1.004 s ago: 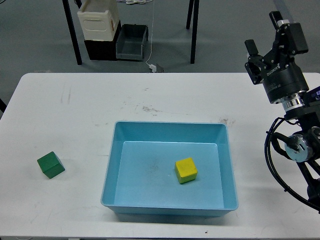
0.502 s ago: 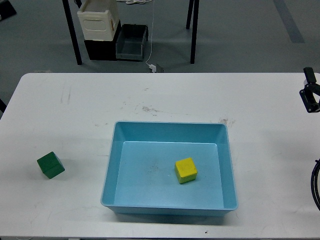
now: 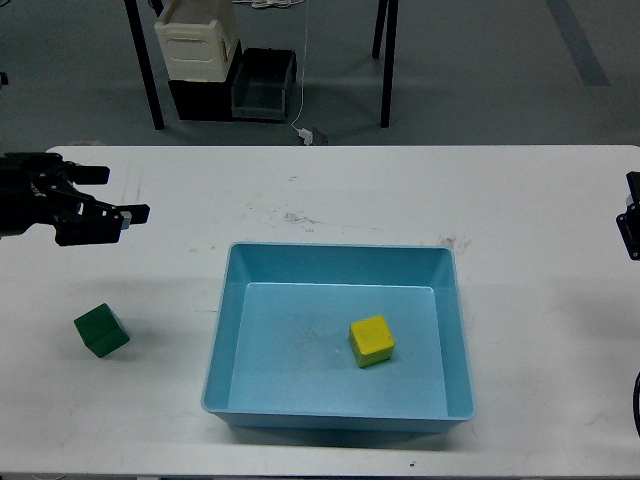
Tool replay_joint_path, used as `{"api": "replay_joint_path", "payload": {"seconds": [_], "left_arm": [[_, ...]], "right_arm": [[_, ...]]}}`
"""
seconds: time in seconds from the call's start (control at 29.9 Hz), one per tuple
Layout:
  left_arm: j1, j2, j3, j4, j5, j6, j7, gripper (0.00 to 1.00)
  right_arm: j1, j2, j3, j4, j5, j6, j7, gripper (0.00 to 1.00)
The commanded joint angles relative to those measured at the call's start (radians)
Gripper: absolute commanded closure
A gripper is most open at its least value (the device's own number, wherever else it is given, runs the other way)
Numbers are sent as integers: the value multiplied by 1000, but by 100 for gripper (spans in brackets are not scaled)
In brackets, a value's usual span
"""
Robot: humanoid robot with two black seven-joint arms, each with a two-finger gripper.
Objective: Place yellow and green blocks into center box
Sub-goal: 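Lower the left gripper onto the green cube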
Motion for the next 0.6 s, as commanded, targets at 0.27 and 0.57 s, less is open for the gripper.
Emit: {"api": "replay_joint_path", "payload": {"seconds": [0.27, 0.57], "left_arm": [[-90, -2, 325, 4, 148, 0, 0, 1], [-87, -52, 375, 98, 276, 0, 0, 1]], "right_arm": [[-29, 2, 4, 1, 0, 4, 50, 0], [-30, 2, 5, 0, 0, 3, 52, 0]]}}
